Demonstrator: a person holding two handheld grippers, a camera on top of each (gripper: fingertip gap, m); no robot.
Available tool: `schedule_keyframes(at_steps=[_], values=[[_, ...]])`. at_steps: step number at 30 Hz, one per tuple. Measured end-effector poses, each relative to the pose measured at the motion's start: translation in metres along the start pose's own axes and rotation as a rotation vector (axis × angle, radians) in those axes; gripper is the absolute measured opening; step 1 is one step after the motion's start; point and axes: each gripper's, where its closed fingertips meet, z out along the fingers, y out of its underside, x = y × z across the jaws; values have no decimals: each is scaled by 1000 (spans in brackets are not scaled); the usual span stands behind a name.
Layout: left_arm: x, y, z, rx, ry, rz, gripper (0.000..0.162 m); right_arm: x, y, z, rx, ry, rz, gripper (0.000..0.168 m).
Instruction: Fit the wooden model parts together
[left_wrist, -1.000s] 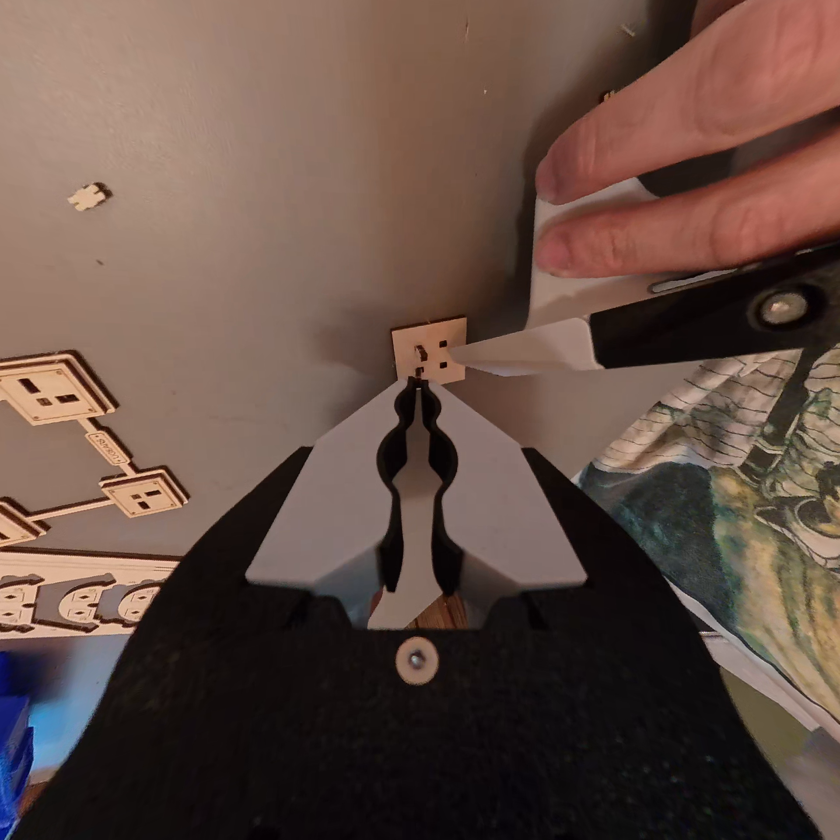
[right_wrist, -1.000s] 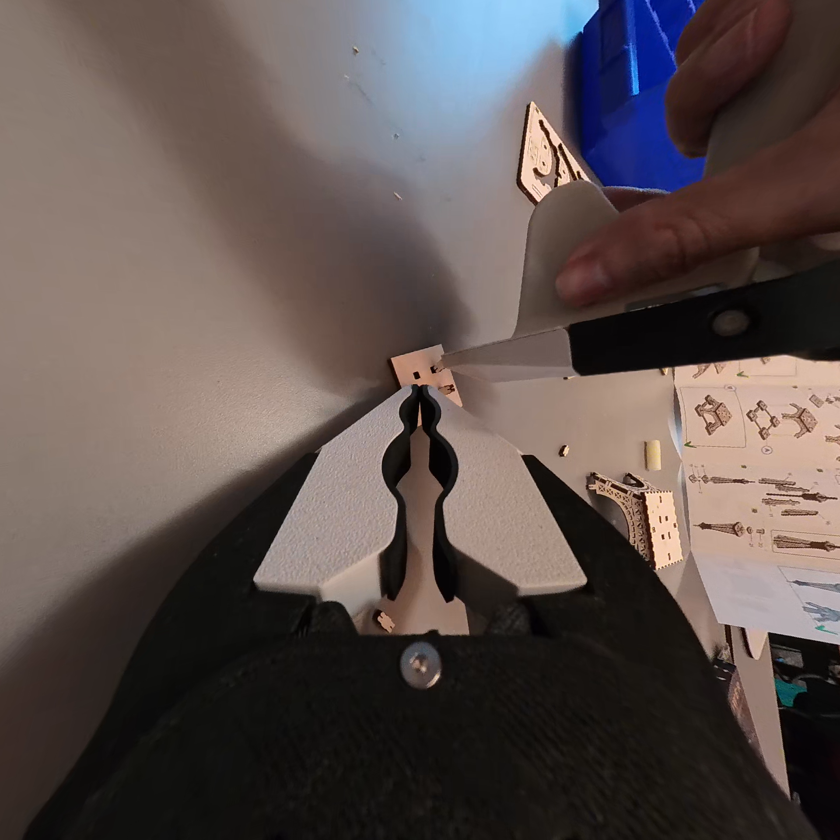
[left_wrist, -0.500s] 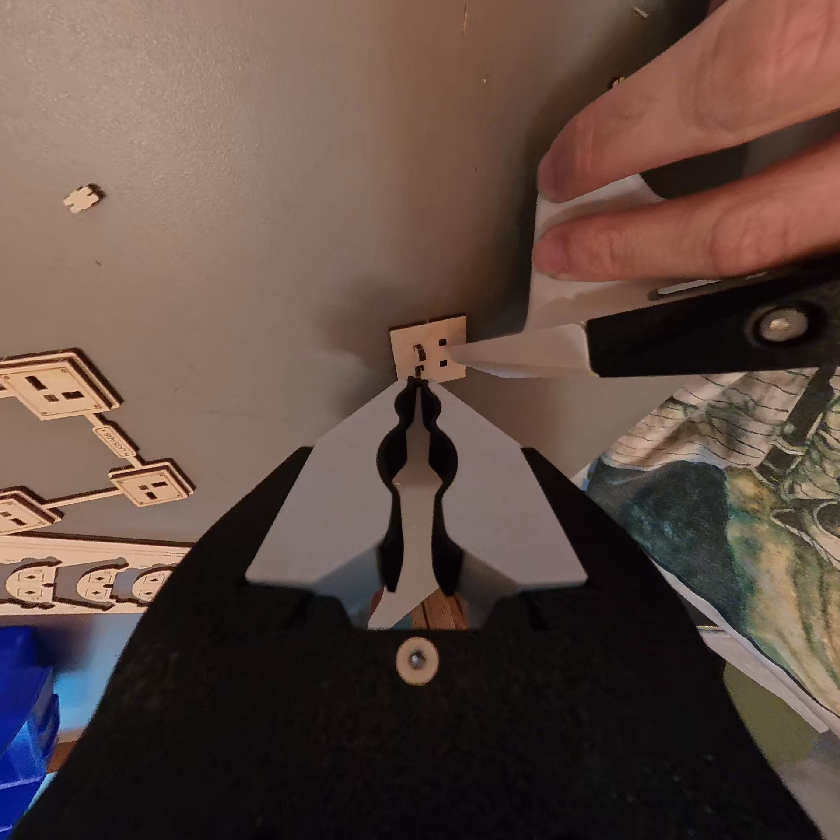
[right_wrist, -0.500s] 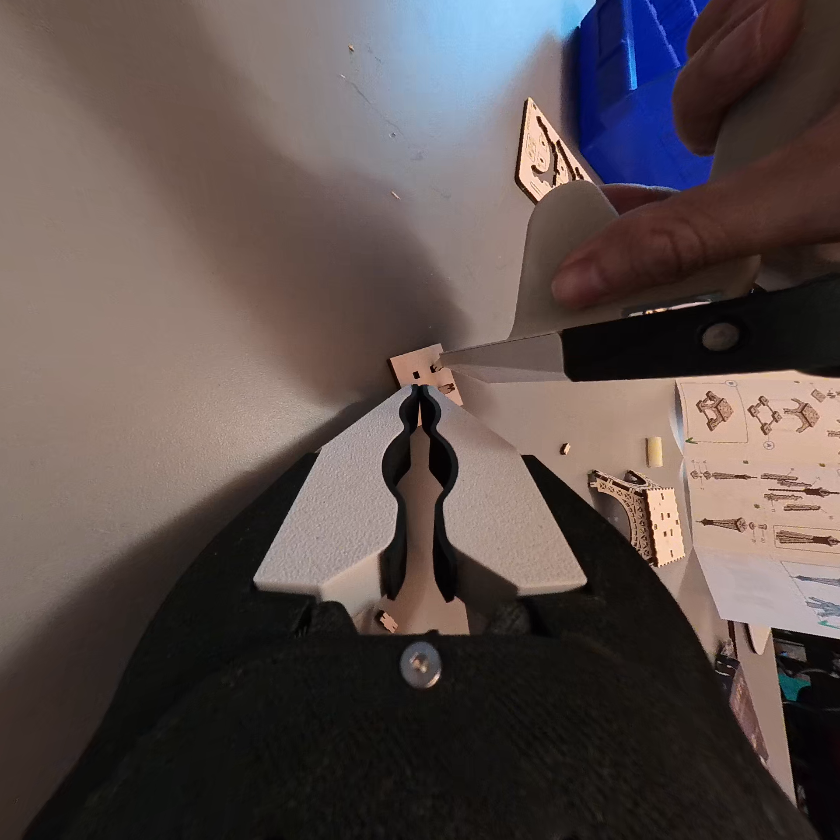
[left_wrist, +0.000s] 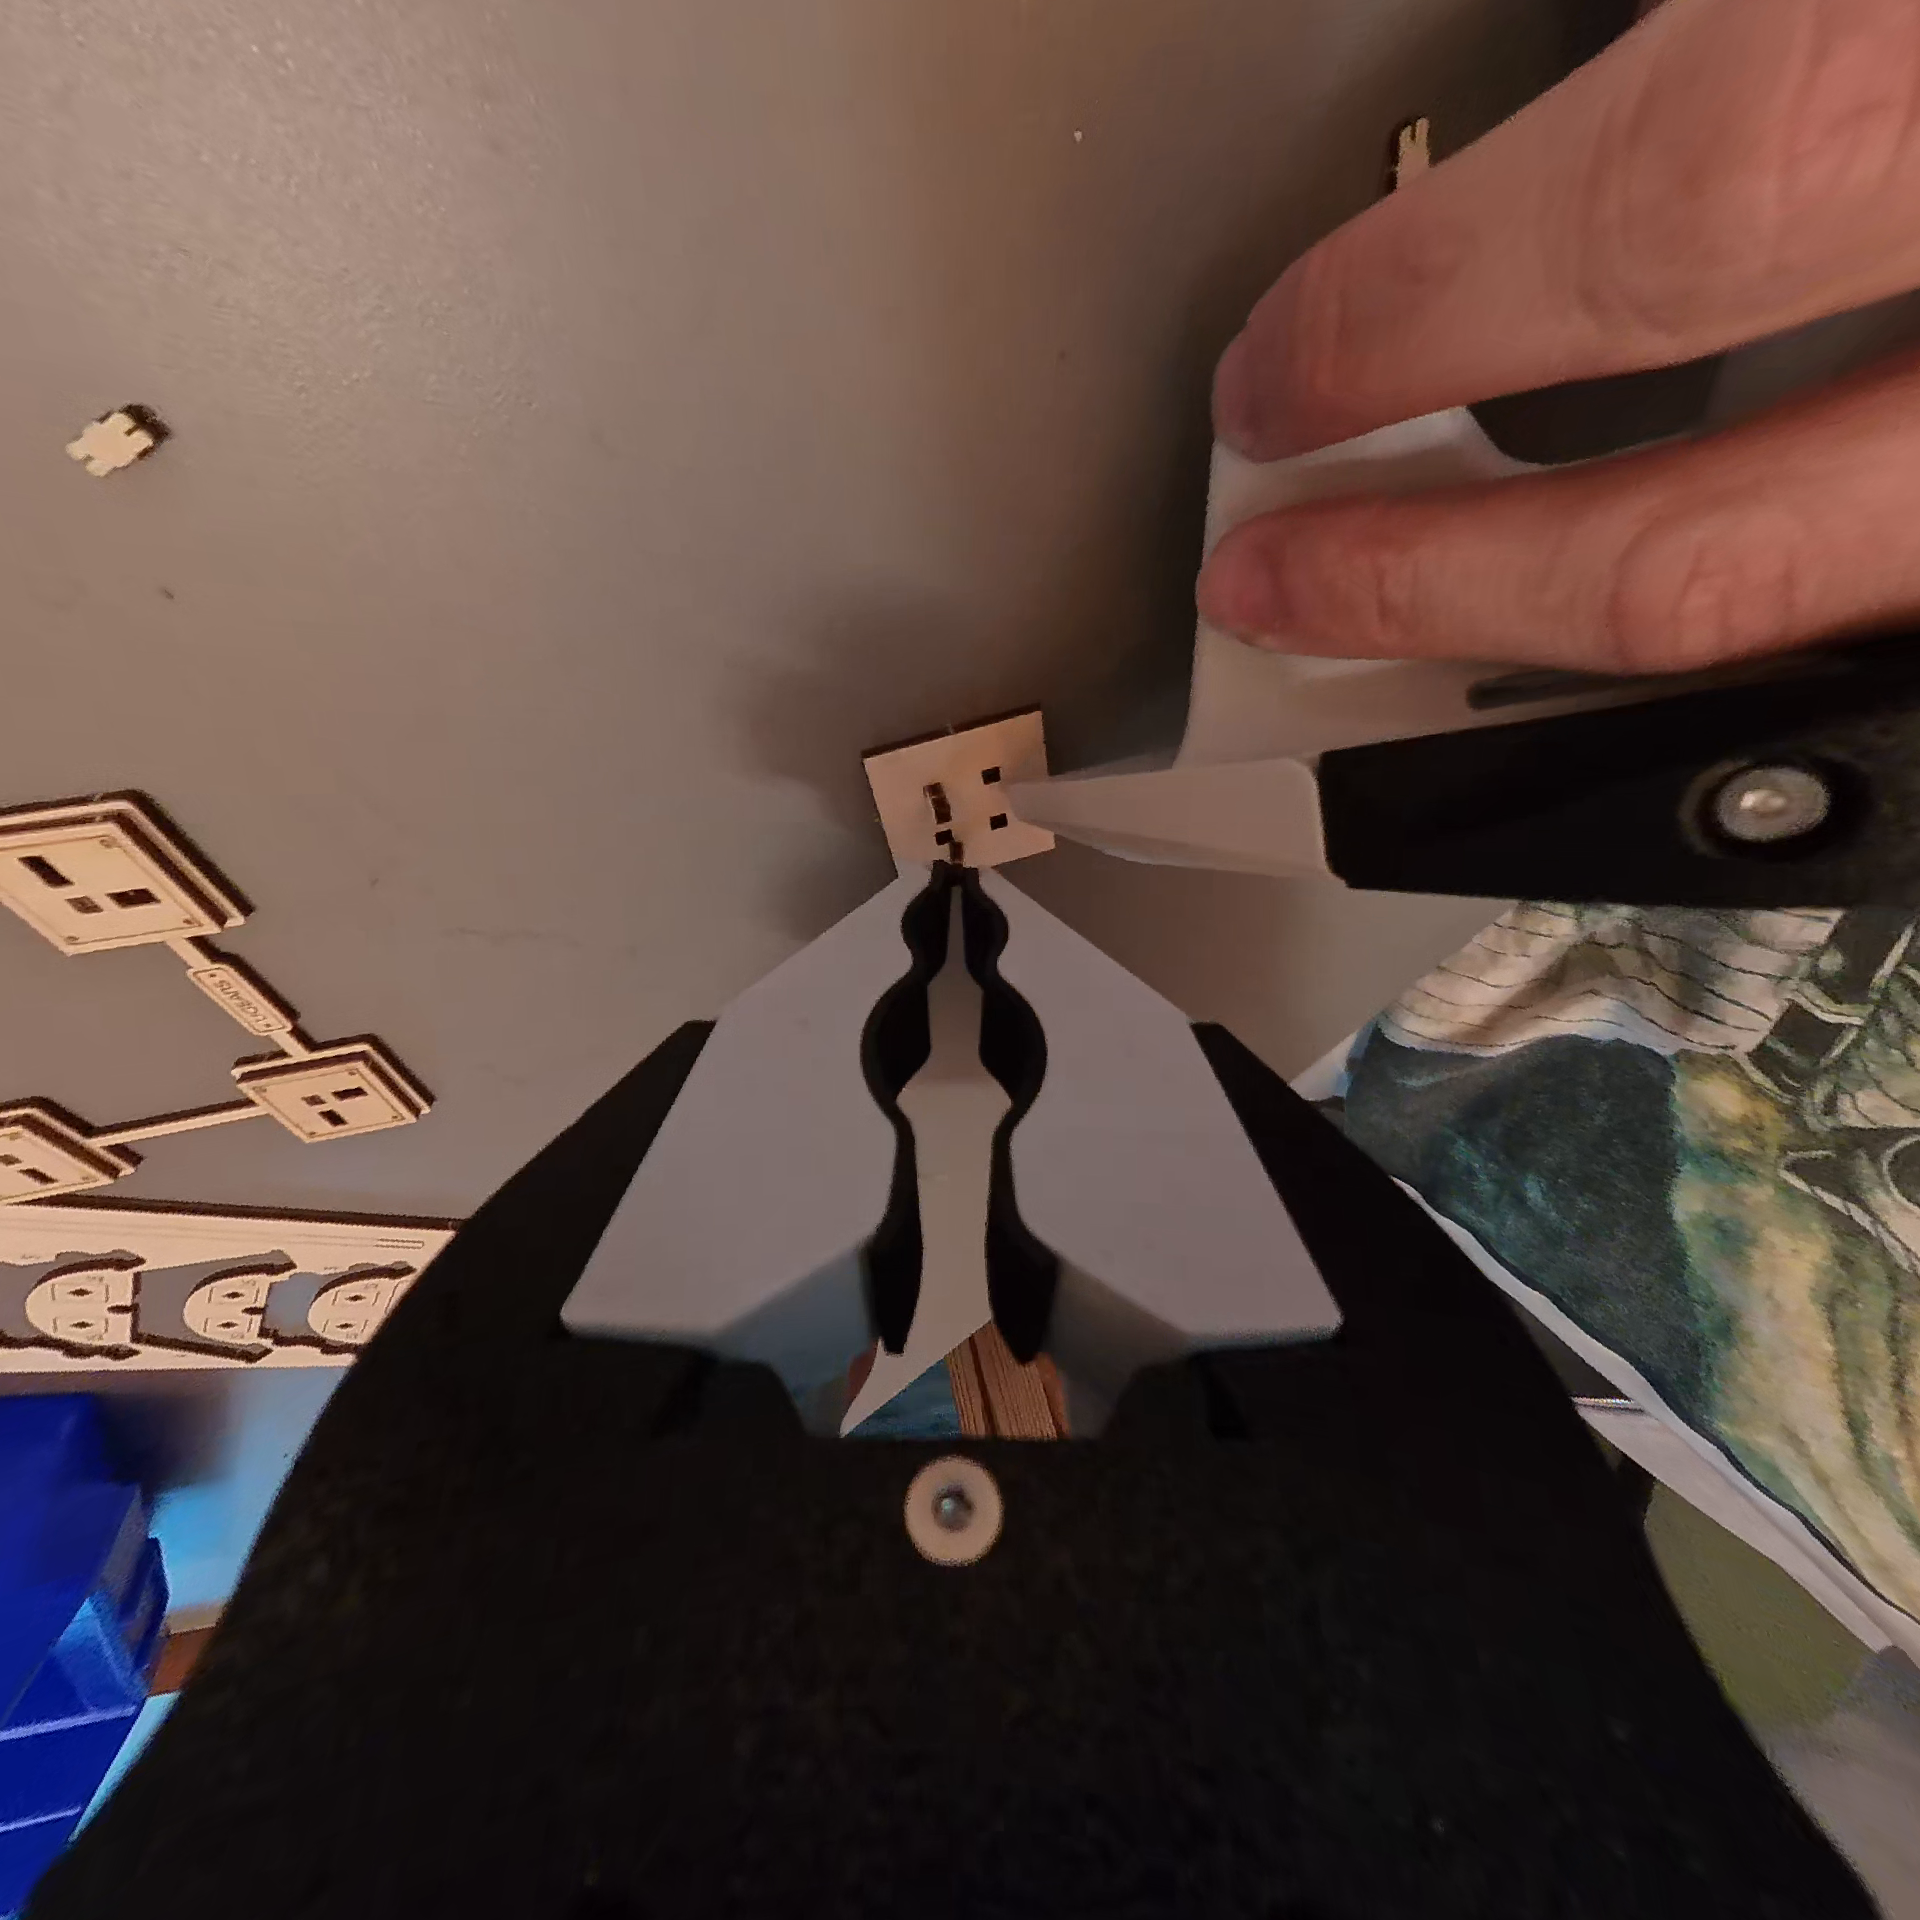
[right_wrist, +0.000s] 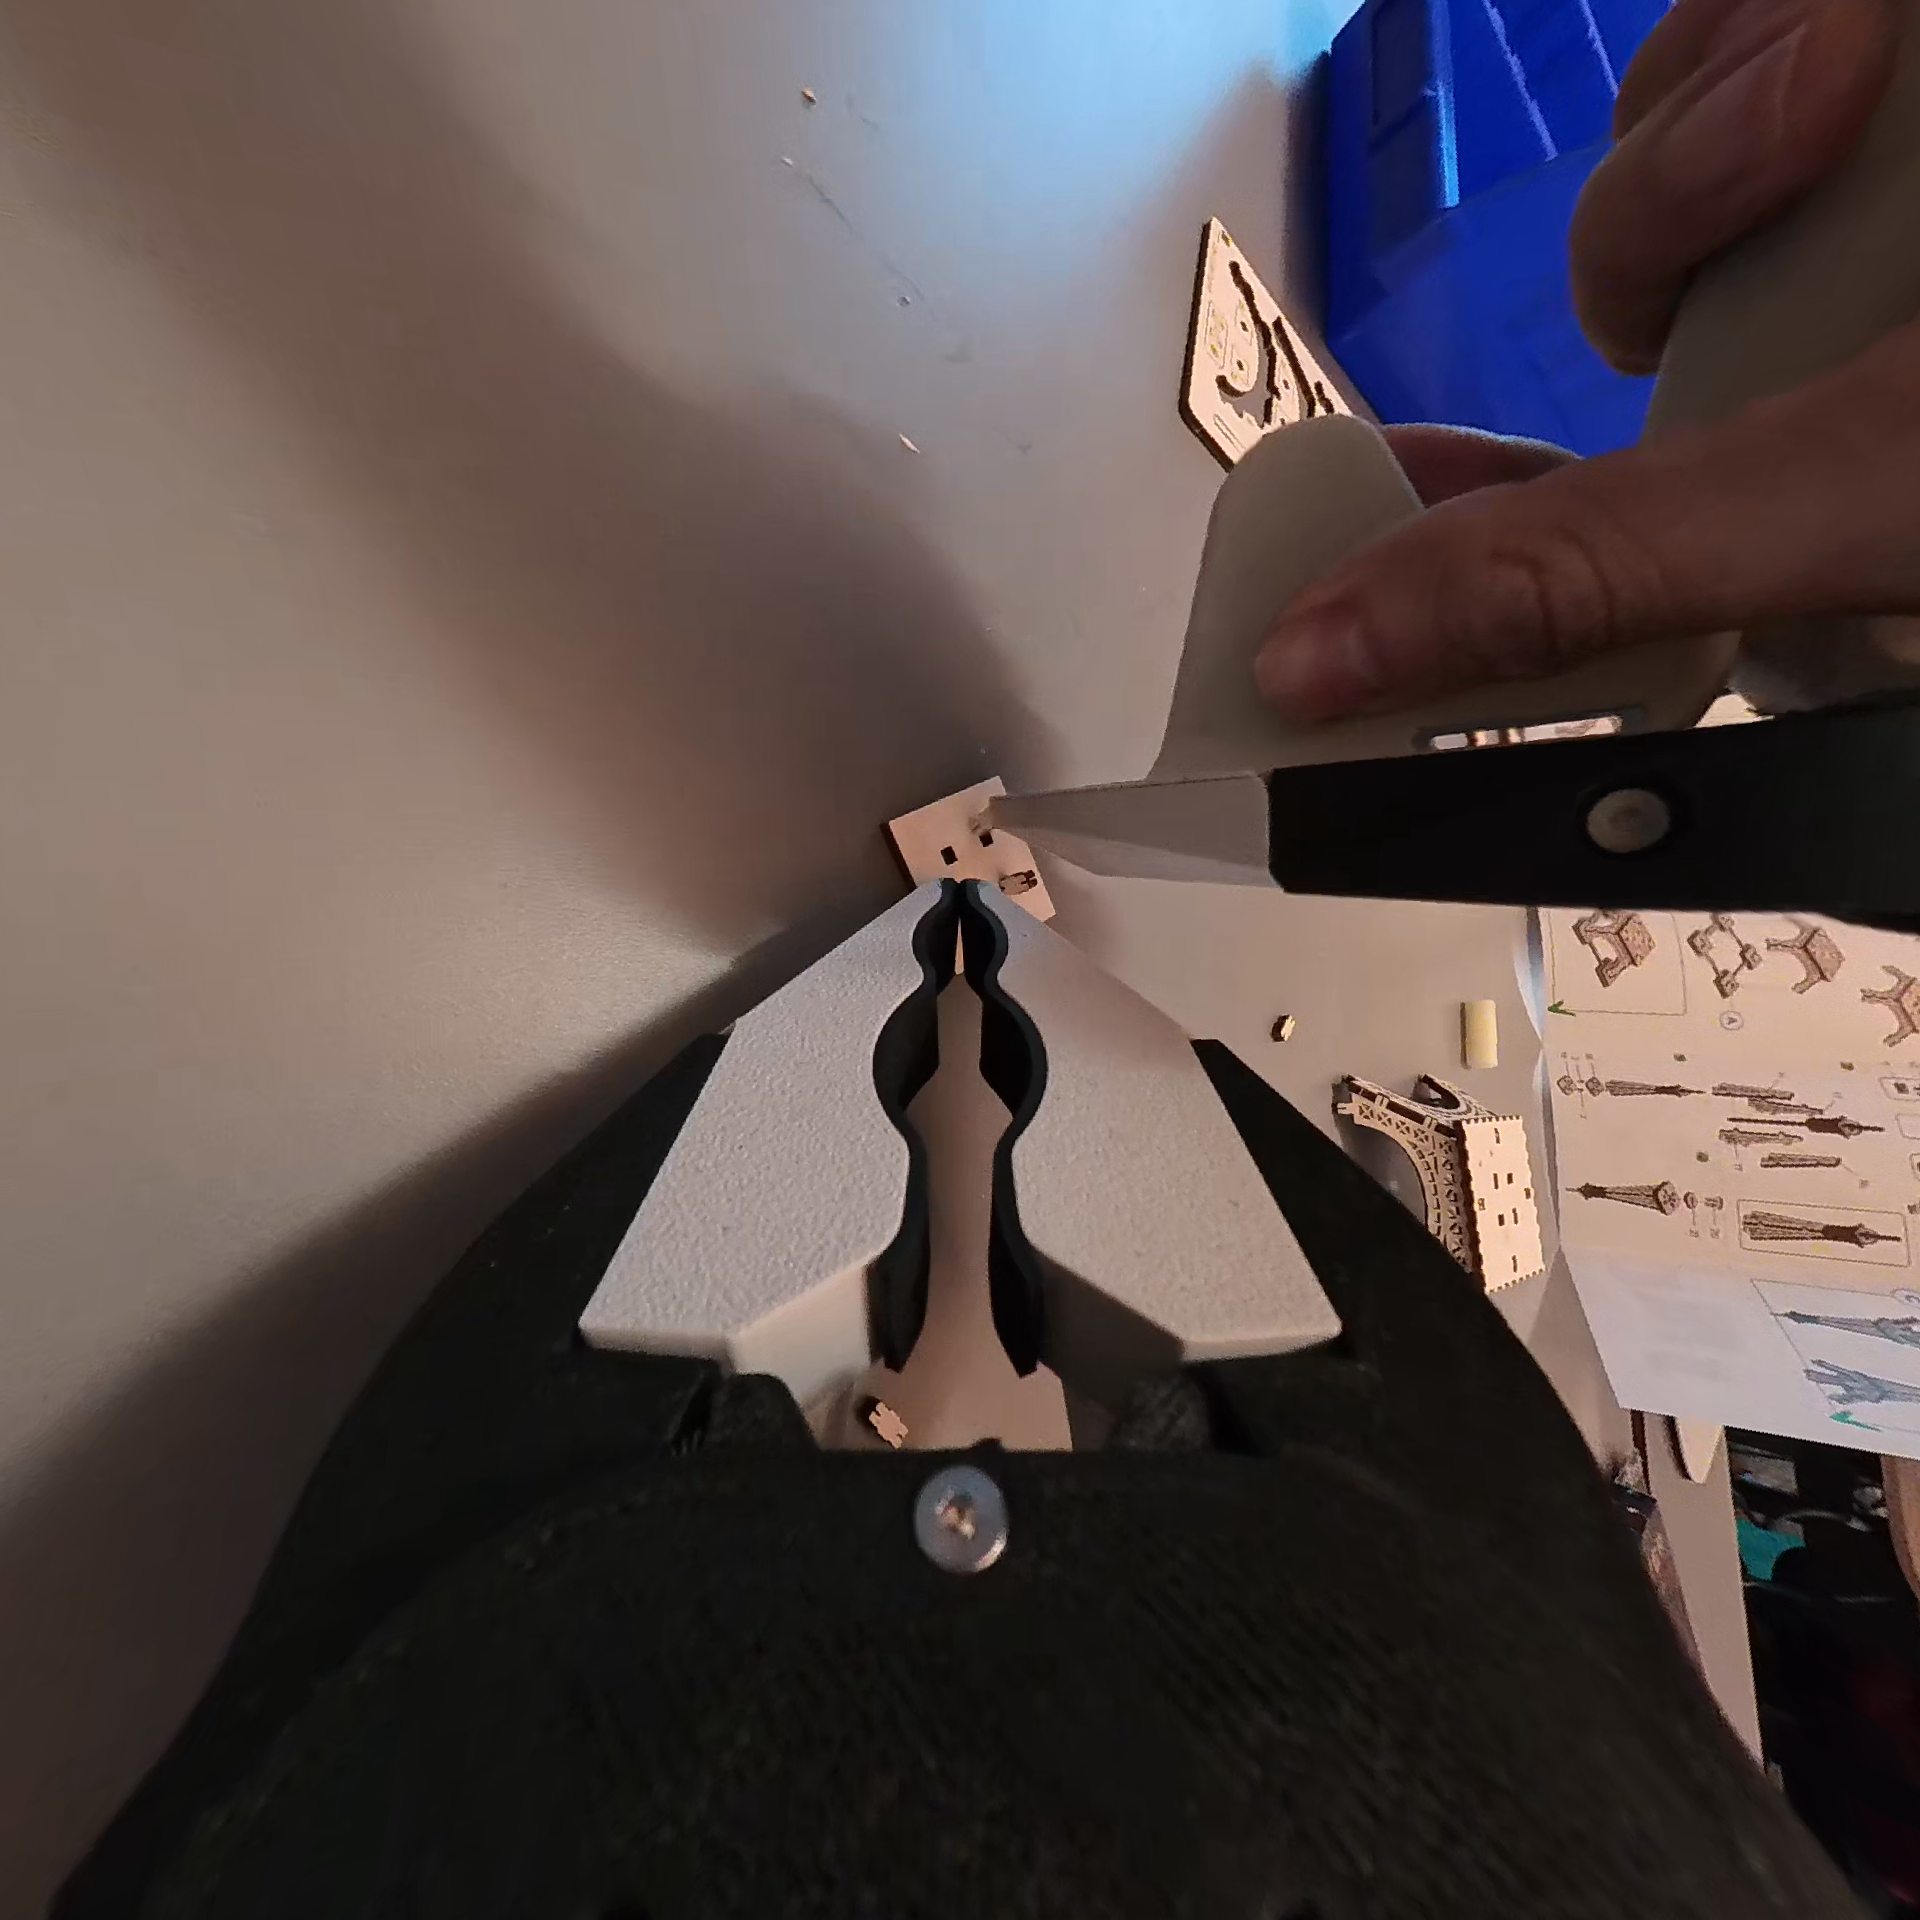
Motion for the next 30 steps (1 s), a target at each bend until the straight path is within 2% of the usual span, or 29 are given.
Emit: schedule_keyframes(at_steps=[1, 30], values=[[0, 0, 0, 0, 0, -1, 0, 0, 0, 0, -1, 1, -2, 0], [-1, 0, 0, -43, -19, -30, 0, 3, 1, 4, -5, 7, -9, 0]])
